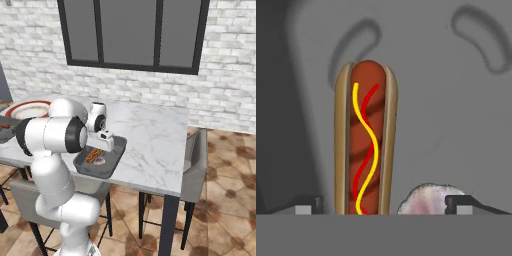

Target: Place one cooked food and one vegetable from the large plate to each tupperware container.

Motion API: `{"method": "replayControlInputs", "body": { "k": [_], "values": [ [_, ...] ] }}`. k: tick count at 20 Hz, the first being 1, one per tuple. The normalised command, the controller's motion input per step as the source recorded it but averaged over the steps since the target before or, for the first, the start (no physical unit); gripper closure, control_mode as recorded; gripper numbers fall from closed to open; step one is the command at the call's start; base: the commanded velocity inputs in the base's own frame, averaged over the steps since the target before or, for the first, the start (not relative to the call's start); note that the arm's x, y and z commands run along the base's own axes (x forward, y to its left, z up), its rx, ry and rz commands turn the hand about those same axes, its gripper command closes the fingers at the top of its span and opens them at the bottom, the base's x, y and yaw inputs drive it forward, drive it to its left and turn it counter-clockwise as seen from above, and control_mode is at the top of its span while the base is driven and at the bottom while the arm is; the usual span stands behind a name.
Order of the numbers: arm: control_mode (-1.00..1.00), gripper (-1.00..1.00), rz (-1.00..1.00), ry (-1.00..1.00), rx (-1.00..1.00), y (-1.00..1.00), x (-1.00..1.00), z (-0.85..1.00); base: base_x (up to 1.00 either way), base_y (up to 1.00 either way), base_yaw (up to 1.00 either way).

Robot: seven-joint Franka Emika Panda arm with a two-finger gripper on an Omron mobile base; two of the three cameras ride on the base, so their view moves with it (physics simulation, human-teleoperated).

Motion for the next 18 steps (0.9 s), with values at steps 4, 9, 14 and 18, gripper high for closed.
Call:
{"method": "replayControlInputs", "body": {
  "k": [4, 9, 14, 18],
  "values": [
    [-1.00, -1.00, 0.00, -0.05, 0.04, -0.45, -0.41, 0.44, 0.00, 0.00, 0.00],
    [-1.00, -1.00, 0.00, -0.09, 0.06, -0.31, -0.53, 0.64, 0.00, 0.00, 0.00],
    [-1.00, -1.00, 0.00, -0.13, 0.04, -0.05, -0.69, 0.81, 0.00, 0.00, 0.00],
    [-1.00, -1.00, 0.00, -0.17, 0.00, 0.00, -0.79, 0.86, 0.00, 0.00, 0.00]
  ]
}}
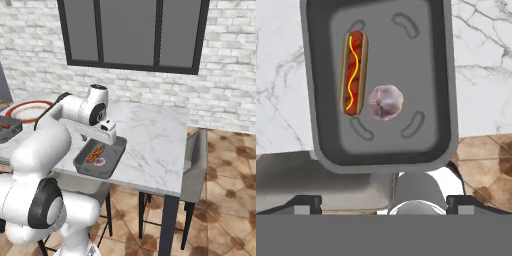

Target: Place one cooked food and one vegetable from the large plate to each tupperware container.

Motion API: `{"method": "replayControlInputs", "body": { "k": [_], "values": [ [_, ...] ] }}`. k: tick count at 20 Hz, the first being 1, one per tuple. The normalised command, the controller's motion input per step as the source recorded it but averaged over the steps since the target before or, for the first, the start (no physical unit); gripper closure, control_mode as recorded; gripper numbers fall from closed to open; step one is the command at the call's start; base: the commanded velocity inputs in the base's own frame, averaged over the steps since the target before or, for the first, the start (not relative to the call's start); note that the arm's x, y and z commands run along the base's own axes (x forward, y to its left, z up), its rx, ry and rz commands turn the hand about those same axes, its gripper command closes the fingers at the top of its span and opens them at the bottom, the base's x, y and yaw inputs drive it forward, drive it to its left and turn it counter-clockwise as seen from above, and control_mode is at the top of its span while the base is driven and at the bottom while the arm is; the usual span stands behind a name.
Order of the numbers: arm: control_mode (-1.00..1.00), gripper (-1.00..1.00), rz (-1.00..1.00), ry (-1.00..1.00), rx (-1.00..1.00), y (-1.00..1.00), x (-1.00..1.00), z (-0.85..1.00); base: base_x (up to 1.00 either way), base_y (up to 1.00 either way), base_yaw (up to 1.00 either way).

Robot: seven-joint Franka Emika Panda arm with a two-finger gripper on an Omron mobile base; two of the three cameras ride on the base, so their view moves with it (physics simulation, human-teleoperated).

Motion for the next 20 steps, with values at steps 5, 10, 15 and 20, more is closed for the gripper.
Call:
{"method": "replayControlInputs", "body": {
  "k": [5, 10, 15, 20],
  "values": [
    [-1.00, -1.00, 0.00, -0.14, 0.00, 0.00, -0.77, 0.71, 0.00, 0.00, 0.00],
    [-1.00, -1.00, 0.00, -0.13, 0.00, -0.01, -0.65, 0.60, 0.00, 0.00, 0.00],
    [-1.00, -1.00, 0.00, -0.12, 0.00, -0.03, -0.46, 0.49, 0.00, 0.00, 0.00],
    [-1.00, -1.00, 0.00, -0.13, 0.00, -0.03, -0.47, 0.51, 0.00, 0.00, 0.00]
  ]
}}
